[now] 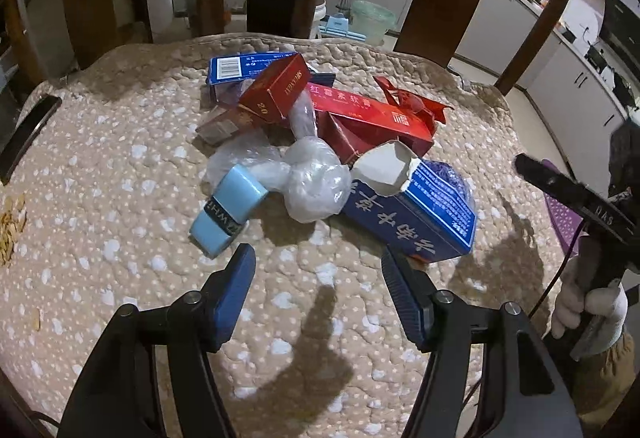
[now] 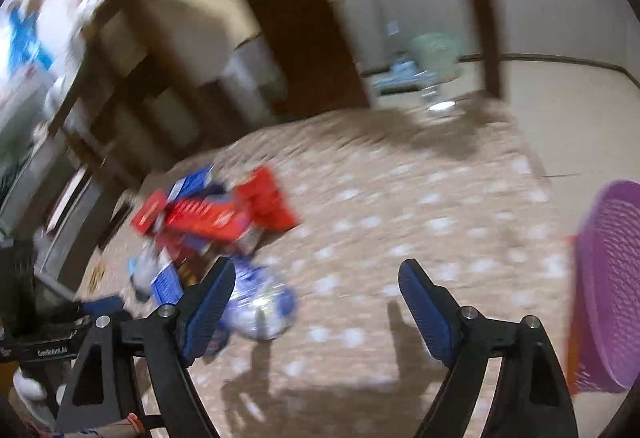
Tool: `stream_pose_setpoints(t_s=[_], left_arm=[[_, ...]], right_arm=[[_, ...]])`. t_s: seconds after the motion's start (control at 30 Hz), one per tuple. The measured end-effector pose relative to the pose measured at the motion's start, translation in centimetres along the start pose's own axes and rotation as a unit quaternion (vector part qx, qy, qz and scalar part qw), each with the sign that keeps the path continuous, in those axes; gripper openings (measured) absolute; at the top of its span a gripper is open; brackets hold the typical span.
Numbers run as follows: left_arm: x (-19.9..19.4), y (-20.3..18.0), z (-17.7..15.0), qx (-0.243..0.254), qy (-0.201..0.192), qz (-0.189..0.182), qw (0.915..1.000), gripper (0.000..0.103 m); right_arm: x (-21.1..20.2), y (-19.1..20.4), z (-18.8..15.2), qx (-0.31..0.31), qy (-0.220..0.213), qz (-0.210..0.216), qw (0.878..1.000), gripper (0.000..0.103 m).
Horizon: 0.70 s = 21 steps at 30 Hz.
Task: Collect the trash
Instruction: 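Grasp the light blue WHIZ roll with the left tool while the right grasps the clear plastic bag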
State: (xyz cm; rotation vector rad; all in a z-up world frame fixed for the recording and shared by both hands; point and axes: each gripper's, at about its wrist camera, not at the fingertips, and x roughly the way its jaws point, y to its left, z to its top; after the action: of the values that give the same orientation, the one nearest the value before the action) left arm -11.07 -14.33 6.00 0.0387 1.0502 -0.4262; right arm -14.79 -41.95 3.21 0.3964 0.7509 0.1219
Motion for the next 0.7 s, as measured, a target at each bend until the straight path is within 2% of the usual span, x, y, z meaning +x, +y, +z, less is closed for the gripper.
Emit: stream_pose_setpoints(t_s=[0.2, 0.37, 0.43, 0.5, 0.7], left_arm=[[0.1, 2.9, 1.0, -0.024, -0.019, 0.022, 0.9993, 0.070], [1.8, 4.6, 2.3, -0.008, -0.019, 0.058, 0.9981, 0.070], [2.5, 4.8, 2.9, -0.007, -0.017, 0.054, 0.9984, 0.071], [3.4, 4.9, 3.2, 0.000, -0.016, 0.052, 0.9985, 0.077], [4.8, 5.0, 3.4, 0.003, -0.012, 0.048, 0.9988, 0.078]], right_arm=[[2.8, 2.8, -1.4, -0.039, 0.047, 0.017, 0.998, 0.088], [4.6, 4.4, -2.0, -0.066, 0.063, 0.016, 0.996, 0.088], [4.9, 5.0, -2.3, -0.073, 0.065, 0.011, 0.995, 0.088], [5.7, 5.7, -2.5, -0.083, 0.067, 0.004, 0.994, 0.088], [6.2, 6.8, -2.7, -0.103, 0.055, -0.021, 0.993, 0.088]])
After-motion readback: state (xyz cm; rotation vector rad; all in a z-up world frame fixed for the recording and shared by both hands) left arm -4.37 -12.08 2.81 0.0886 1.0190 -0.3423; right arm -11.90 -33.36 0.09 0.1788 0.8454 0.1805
